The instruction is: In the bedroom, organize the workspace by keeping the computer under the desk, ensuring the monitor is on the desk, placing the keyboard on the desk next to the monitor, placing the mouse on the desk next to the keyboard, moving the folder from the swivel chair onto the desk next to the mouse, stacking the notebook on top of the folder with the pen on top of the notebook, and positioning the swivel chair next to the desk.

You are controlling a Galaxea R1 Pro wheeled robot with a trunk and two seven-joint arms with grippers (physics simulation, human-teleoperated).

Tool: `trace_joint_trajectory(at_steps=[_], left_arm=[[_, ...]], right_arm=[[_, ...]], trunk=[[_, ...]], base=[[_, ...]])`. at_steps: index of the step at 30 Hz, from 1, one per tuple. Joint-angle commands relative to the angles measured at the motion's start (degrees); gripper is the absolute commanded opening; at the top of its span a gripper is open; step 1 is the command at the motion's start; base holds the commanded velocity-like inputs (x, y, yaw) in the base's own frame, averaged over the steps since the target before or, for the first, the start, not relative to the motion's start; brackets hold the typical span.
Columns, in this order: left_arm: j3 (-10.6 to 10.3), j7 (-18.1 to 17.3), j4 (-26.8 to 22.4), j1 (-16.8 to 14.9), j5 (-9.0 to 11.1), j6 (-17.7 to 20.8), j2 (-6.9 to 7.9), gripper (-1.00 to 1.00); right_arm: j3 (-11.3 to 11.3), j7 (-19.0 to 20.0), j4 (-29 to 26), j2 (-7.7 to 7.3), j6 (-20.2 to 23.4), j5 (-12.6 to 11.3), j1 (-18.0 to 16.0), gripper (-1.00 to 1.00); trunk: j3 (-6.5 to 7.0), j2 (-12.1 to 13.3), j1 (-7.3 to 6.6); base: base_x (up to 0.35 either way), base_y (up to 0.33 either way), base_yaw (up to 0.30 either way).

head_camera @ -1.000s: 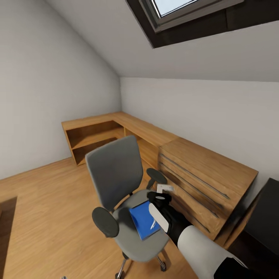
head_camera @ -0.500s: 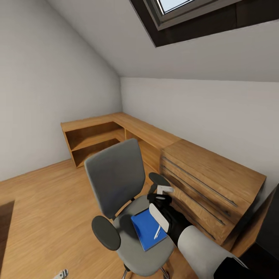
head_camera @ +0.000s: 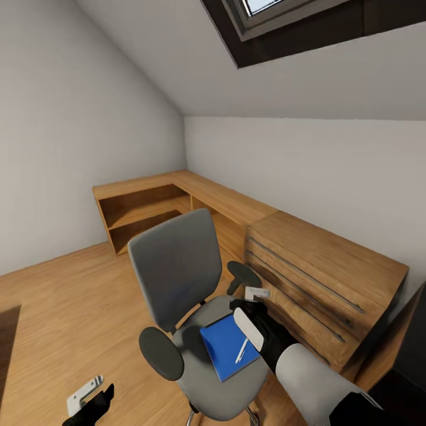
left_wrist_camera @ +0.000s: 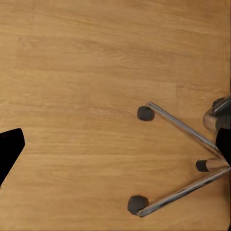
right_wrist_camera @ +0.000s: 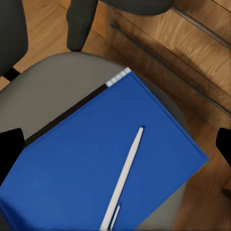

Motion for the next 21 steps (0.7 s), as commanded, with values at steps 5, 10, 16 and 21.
trace_joint_trajectory(at_steps=[5, 10, 16, 21], left_arm=[[0.0, 0.7, -10.4, 4.8, 0.7, 0.7, 2.94, 1.0], [2.1, 4.9, -19.7, 10.2, 2.6, 5.0, 4.27, 1.0], [3.5, 9.3, -22.7, 11.9, 6.2, 8.3, 4.57, 1.0], [3.6, 9.6, -22.9, 12.0, 6.5, 8.5, 4.59, 1.0]], right_arm=[[-0.2, -0.3, -0.1, 0.0, 1.3, -0.6, -0.1, 1.0], [-0.3, -0.4, -0.1, 0.05, 1.7, -0.7, -0.1, 1.0], [-0.3, -0.4, -0.1, 0.23, 4.5, -0.8, -0.1, 1.0], [-0.3, -0.5, -0.3, 0.29, 6.6, -1.3, -0.1, 1.0]], trunk=[[-0.96, -2.1, 1.1], [-1.86, -4.1, 2.2], [-2.94, -6.5, 3.52], [-3.84, -8.5, 4.62]], base=[[0.0, 0.0, 0.0], [0.0, 0.0, 0.0], [0.0, 0.0, 0.0], [0.0, 0.0, 0.0]])
